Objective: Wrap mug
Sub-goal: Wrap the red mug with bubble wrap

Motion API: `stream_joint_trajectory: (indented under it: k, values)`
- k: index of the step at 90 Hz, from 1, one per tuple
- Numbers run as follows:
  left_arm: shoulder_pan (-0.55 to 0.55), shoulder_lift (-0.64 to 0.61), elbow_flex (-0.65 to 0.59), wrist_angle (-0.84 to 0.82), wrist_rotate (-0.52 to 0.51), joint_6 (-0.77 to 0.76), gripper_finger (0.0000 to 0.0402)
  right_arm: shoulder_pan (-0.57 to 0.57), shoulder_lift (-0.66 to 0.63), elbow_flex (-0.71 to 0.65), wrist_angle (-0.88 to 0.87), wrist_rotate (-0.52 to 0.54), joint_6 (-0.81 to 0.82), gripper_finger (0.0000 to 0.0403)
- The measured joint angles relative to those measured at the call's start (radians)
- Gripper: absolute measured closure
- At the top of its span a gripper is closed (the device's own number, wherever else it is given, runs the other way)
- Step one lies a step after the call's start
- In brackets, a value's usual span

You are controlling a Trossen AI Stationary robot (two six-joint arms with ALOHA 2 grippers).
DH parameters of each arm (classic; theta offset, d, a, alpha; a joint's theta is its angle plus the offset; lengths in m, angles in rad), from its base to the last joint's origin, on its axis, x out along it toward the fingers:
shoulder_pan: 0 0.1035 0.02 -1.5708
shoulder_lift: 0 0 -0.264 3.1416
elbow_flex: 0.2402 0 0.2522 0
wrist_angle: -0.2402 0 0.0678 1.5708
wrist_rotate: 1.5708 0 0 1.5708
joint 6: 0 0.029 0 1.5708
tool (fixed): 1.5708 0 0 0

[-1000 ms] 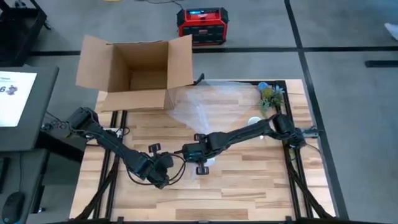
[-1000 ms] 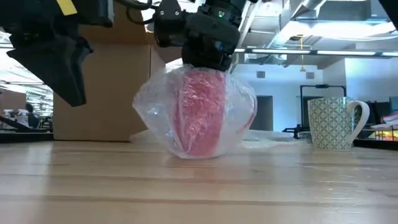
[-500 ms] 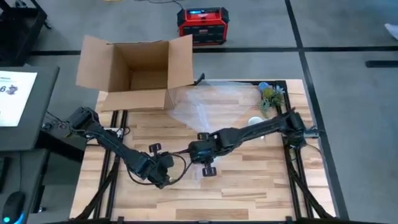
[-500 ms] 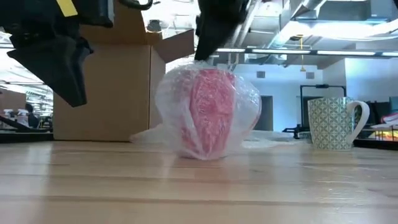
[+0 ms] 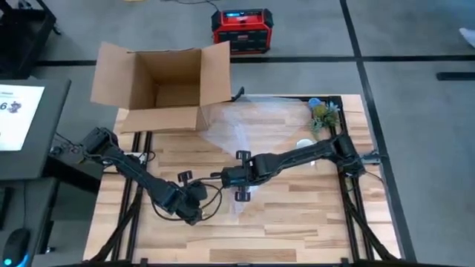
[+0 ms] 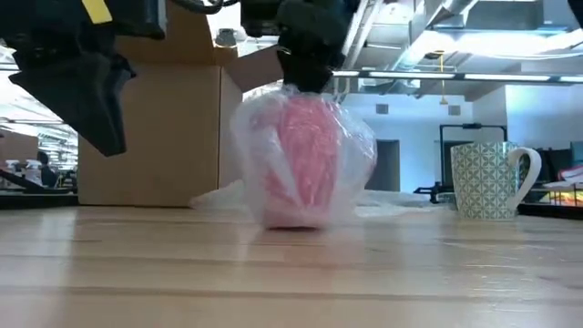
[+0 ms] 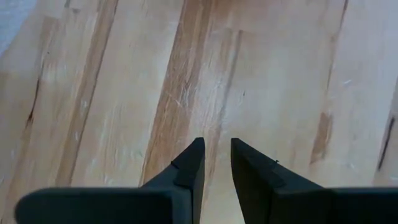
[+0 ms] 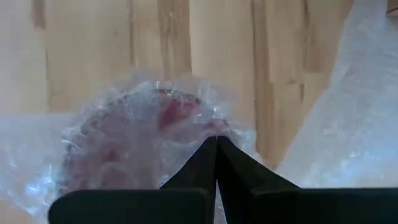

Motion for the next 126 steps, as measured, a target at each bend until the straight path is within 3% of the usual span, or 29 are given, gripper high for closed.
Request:
stream_joint_trajectory:
  k: [34, 73, 107, 126]
  values:
    - [-0.004, 0.000, 0.000, 0.016, 0.000, 0.002, 0.0345, 0.008, 0.065, -0.001, -0.007, -0.063, -0.011, 0.0403]
    - [-0.004, 0.000, 0.000, 0.017, 0.000, 0.003, 0.0345, 0.019, -0.085, -0.007, -0.057, -0.126, -0.038, 0.0403]
    - [-0.004, 0.000, 0.000, 0.017, -0.006, 0.007, 0.0345, -0.019, 0.083, -0.049, 0.004, -0.226, -0.100, 0.0403]
    - [-0.004, 0.000, 0.000, 0.017, -0.006, 0.010, 0.0345, -0.016, 0.045, -0.059, 0.020, -0.218, -0.127, 0.0403]
